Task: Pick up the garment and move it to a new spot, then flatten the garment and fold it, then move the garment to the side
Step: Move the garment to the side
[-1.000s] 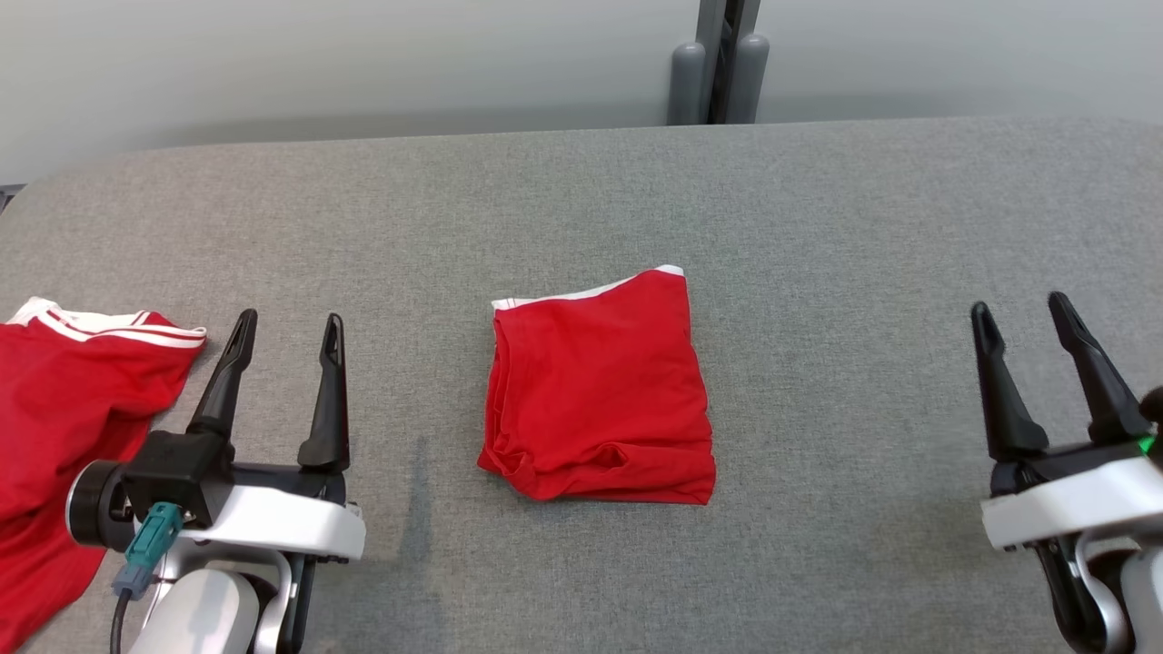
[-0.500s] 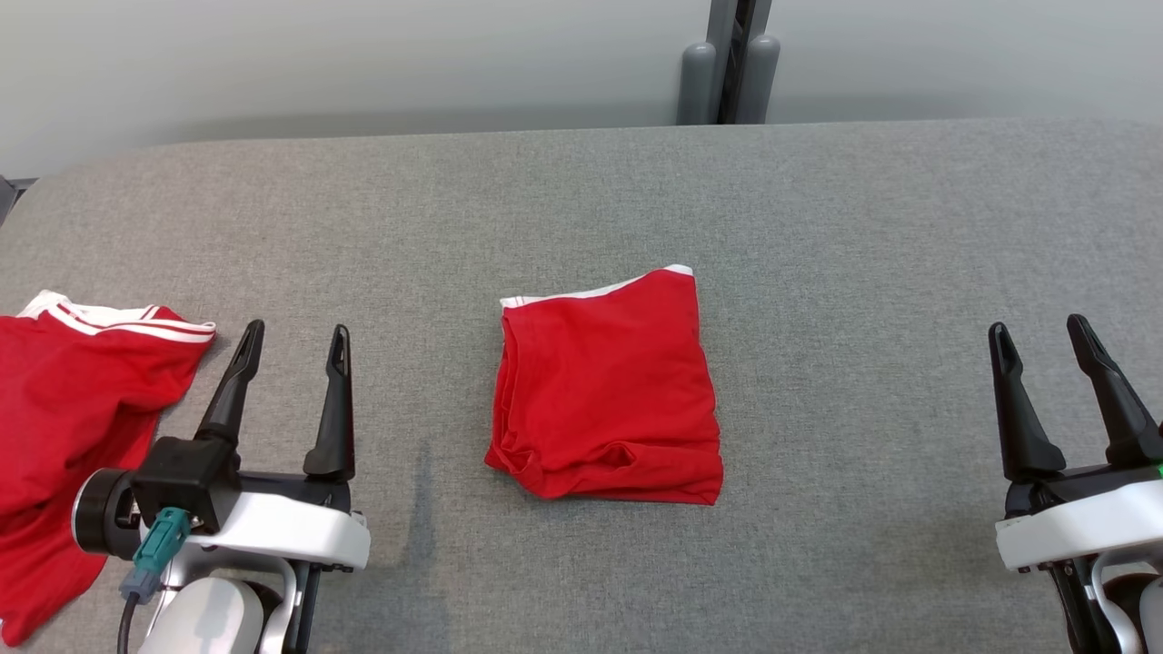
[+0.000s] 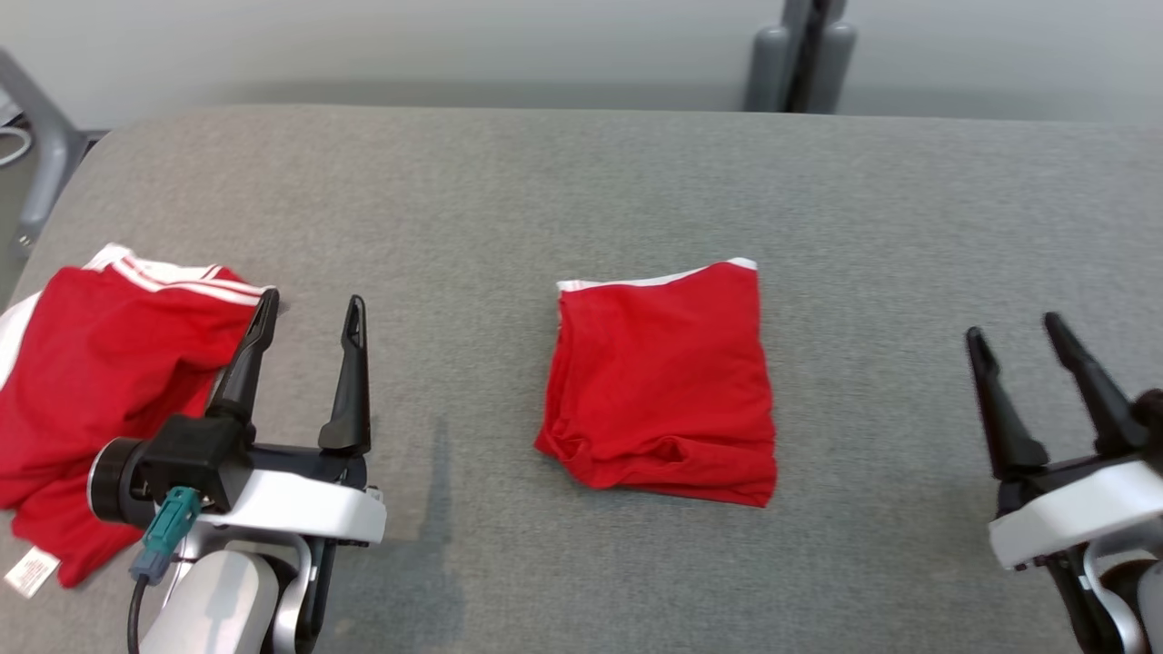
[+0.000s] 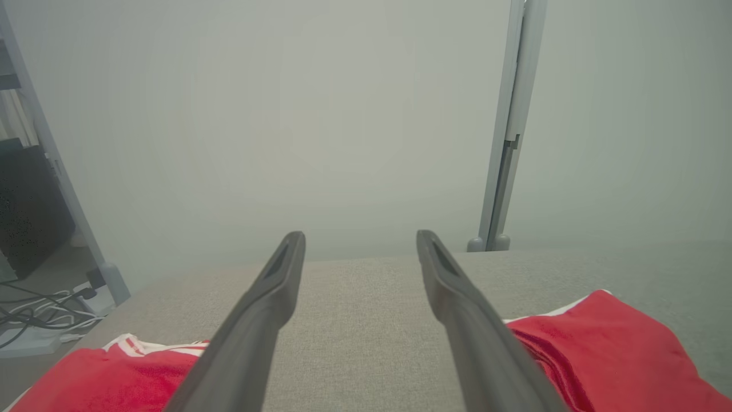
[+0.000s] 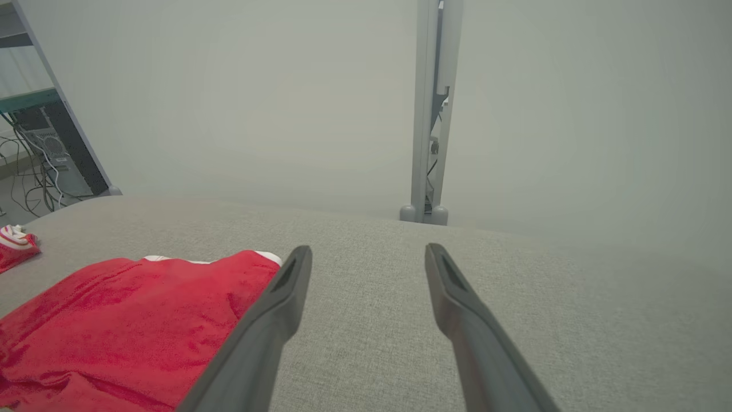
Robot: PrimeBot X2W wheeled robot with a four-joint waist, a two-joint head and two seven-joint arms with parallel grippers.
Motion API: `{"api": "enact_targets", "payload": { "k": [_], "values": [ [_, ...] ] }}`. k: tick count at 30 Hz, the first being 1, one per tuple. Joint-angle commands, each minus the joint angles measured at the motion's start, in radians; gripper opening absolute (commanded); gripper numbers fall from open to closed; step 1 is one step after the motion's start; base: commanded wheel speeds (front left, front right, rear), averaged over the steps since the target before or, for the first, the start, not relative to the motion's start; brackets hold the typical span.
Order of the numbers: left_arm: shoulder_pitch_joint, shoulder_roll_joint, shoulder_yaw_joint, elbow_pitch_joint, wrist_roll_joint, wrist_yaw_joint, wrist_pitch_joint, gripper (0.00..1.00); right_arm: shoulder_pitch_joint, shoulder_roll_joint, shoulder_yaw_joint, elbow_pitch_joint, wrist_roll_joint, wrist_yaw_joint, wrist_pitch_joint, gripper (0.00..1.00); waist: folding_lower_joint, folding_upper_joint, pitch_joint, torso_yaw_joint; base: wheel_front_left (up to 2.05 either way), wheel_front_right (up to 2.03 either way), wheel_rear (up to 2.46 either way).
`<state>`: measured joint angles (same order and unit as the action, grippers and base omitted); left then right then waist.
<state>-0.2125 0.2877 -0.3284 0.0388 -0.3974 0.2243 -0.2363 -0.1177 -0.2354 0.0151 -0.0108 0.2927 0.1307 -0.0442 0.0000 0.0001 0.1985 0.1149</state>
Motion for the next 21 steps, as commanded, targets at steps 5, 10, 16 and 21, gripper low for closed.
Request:
{"api": "enact_targets", "payload": {
  "k": [5, 10, 16, 21],
  "values": [
    [-0.053, -0.02, -0.009, 0.017, 0.01, -0.021, -0.014, 1.0, -0.06, -0.042, 0.112, 0.085, 0.043, 0.0, 0.036, 1.0, 0.0, -0.0001, 0.043, 0.079, 0.0, 0.0, 0.0],
    [-0.076, -0.045, -0.014, 0.034, 0.014, -0.032, -0.022, 1.0, -0.115, -0.06, 0.217, 0.207, 0.081, 0.0, 0.036, 1.0, 0.0, -0.0001, 0.061, 0.119, 0.0, 0.0, 0.0],
    [-0.087, -0.068, -0.013, 0.053, 0.019, -0.046, -0.027, 1.0, -0.179, -0.06, 0.316, 0.338, 0.134, 0.0, 0.001, 1.0, 0.0, -0.0001, 0.076, 0.148, 0.0, 0.0, 0.0],
    [-0.089, -0.081, 0.0, 0.06, 0.027, -0.055, -0.028, 1.0, -0.222, -0.06, 0.398, 0.418, 0.174, 0.0, -0.023, 1.0, 0.0, -0.0001, 0.085, 0.158, 0.0, 0.0, 0.0]
  ]
}}
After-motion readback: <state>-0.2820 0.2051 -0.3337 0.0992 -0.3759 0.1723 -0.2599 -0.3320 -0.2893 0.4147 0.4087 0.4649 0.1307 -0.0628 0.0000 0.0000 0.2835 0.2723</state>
